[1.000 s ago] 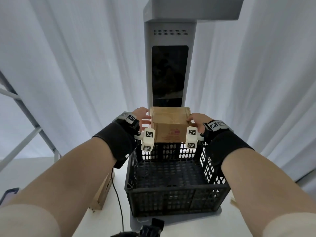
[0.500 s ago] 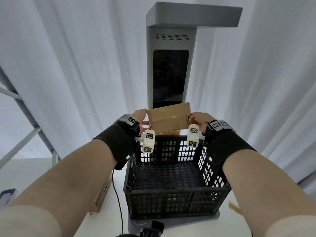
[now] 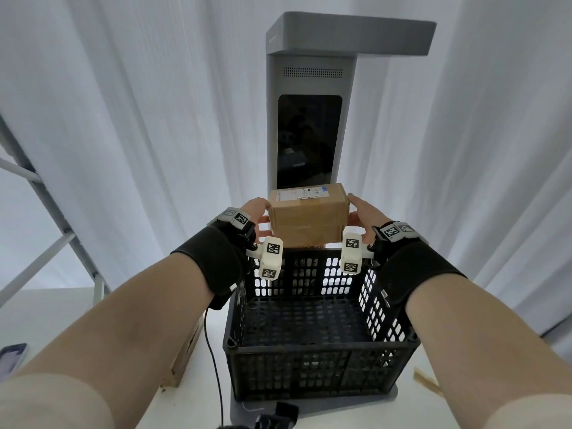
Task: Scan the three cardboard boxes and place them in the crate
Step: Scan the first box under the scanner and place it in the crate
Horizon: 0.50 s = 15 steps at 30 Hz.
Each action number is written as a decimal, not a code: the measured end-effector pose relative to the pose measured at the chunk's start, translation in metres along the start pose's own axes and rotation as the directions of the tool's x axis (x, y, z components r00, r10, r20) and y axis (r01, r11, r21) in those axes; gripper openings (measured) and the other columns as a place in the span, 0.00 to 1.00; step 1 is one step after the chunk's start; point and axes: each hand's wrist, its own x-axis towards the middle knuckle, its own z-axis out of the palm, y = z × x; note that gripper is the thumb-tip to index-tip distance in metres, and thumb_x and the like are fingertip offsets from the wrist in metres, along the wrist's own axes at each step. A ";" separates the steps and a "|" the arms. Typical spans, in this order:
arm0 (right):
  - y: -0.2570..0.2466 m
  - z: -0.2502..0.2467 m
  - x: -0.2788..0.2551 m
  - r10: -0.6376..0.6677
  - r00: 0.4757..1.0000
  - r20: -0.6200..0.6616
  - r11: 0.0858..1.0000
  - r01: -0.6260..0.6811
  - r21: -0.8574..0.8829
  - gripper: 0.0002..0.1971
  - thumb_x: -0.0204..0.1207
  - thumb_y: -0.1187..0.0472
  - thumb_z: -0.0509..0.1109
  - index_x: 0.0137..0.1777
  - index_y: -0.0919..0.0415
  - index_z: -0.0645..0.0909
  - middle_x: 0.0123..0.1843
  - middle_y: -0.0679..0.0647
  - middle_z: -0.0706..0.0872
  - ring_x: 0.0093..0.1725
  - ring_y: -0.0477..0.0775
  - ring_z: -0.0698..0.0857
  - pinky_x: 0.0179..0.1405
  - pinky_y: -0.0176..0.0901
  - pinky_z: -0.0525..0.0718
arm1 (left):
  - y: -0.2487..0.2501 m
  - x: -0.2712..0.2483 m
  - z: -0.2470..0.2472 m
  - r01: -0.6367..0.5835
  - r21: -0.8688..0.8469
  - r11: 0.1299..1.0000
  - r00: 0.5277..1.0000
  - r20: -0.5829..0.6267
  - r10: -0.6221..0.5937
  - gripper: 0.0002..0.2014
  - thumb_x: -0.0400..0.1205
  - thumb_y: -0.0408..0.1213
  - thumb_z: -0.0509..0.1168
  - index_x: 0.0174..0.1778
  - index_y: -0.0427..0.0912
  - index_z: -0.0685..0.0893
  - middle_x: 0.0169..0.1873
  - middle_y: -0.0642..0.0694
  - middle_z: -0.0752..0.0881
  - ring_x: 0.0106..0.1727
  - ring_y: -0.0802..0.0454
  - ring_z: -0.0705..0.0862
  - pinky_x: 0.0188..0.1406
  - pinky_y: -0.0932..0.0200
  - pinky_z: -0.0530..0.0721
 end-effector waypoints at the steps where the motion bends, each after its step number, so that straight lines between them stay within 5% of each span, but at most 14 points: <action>1: 0.000 -0.001 0.000 -0.010 1.000 0.001 1.000 0.010 -0.003 0.33 0.70 0.31 0.64 0.60 0.59 0.84 0.55 0.56 0.91 0.62 0.58 0.85 0.70 0.62 0.79 | -0.001 0.000 0.000 -0.006 -0.003 1.000 1.000 -0.008 0.006 0.07 0.81 0.32 0.57 0.47 0.44 0.81 0.41 0.45 0.85 0.42 0.43 0.84 0.65 0.43 0.82; 5: -0.003 0.004 -0.009 -0.039 0.999 -0.031 0.998 0.040 0.045 0.21 0.83 0.49 0.60 0.69 0.60 0.77 0.55 0.55 0.86 0.63 0.57 0.84 0.70 0.66 0.79 | 0.001 0.003 0.003 -0.013 0.002 1.000 0.999 -0.030 0.013 0.10 0.76 0.22 0.56 0.42 0.40 0.78 0.47 0.43 0.86 0.45 0.44 0.84 0.68 0.43 0.81; 9: -0.006 0.007 -0.015 -0.053 0.997 -0.049 0.999 0.053 -0.005 0.15 0.84 0.68 0.58 0.69 0.62 0.76 0.72 0.63 0.80 0.73 0.62 0.78 0.70 0.69 0.79 | 0.003 0.008 0.006 -0.011 0.082 0.997 1.000 0.002 0.011 0.20 0.77 0.14 0.53 0.43 0.44 0.81 0.60 0.43 0.87 0.61 0.41 0.84 0.71 0.40 0.79; 13: 0.002 -0.002 -0.007 -0.036 0.991 -0.132 0.995 0.047 0.083 0.27 0.74 0.83 0.57 0.67 0.59 0.78 0.60 0.64 0.82 0.60 0.67 0.82 0.67 0.66 0.83 | 0.003 0.005 0.001 0.025 0.008 1.000 0.999 0.029 -0.025 0.17 0.82 0.27 0.53 0.56 0.45 0.84 0.52 0.42 0.89 0.53 0.39 0.85 0.50 0.43 0.84; 15: 0.008 -0.005 -0.004 -0.016 0.990 -0.143 0.988 0.038 0.152 0.27 0.70 0.86 0.56 0.56 0.57 0.81 0.57 0.63 0.85 0.61 0.68 0.84 0.66 0.64 0.83 | 0.002 0.007 -0.002 0.028 -0.012 1.000 0.999 0.043 -0.028 0.13 0.85 0.34 0.53 0.57 0.41 0.82 0.52 0.43 0.88 0.51 0.39 0.85 0.53 0.42 0.82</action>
